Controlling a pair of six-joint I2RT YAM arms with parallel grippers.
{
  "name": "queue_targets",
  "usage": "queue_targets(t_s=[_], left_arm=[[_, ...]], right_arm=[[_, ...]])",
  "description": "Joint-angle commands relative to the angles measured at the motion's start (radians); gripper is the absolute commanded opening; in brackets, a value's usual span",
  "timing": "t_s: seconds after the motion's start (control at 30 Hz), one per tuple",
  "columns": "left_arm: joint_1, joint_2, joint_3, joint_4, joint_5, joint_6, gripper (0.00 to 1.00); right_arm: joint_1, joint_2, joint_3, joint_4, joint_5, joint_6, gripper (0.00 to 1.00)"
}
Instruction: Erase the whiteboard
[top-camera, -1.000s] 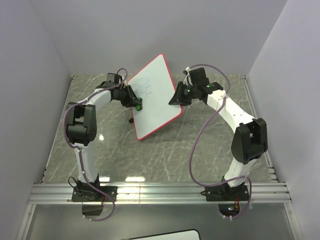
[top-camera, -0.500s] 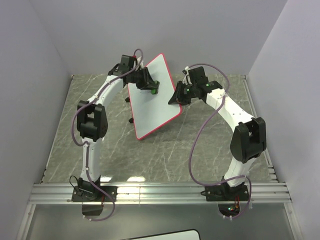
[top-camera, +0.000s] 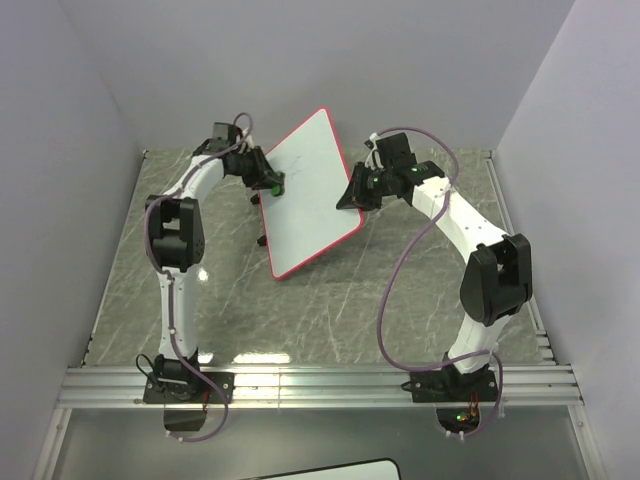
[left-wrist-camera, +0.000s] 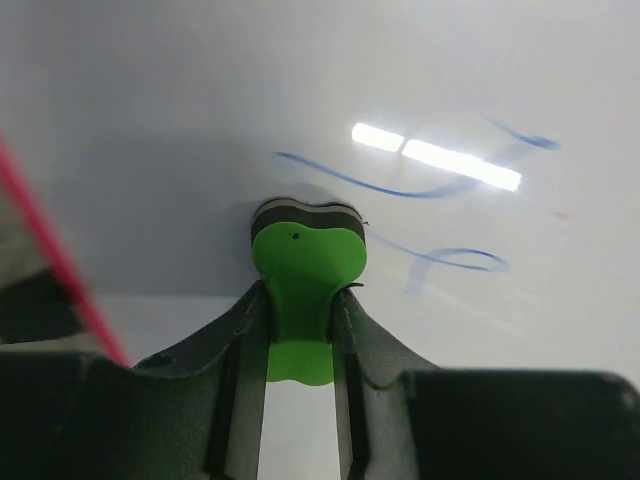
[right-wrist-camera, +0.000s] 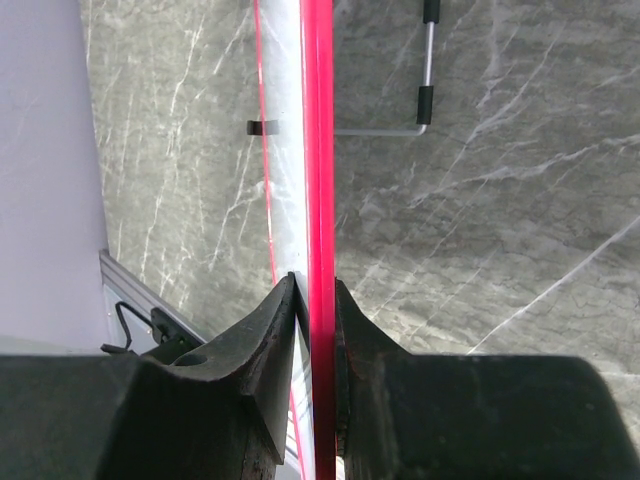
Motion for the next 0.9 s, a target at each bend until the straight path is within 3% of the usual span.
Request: queue_targets(t_s=[0.0, 0.27, 0.43, 0.6, 0.87], left_arm=[[0.028, 0.119, 0.006, -0.106, -0.068, 0.073, 0.0], [0.028, 0.128, 0.03, -0.09, -0.038, 0.104, 0.0], [-0.067, 0.131, 0.214, -0.126, -0.002, 0.156, 0.0], [-0.145, 0.084, 0.245, -0.04, 0.107, 0.154, 0.0], [-0.153, 0.096, 0.233, 0.081, 0.248, 0.093, 0.0]], right_arm=[[0.057, 0.011, -0.021, -0.086, 0.012, -0.078, 0.0], [0.061, 0.014, -0.025, -0.083, 0.011, -0.069, 0.0], [0.068, 0.028, -0.019, -0.092, 0.014, -0.07, 0.0], [0.085, 0.04, -0.01, -0.127, 0.032, -0.089, 0.0], [0.1, 0.043, -0.031, -0.139, 0.035, -0.095, 0.0]])
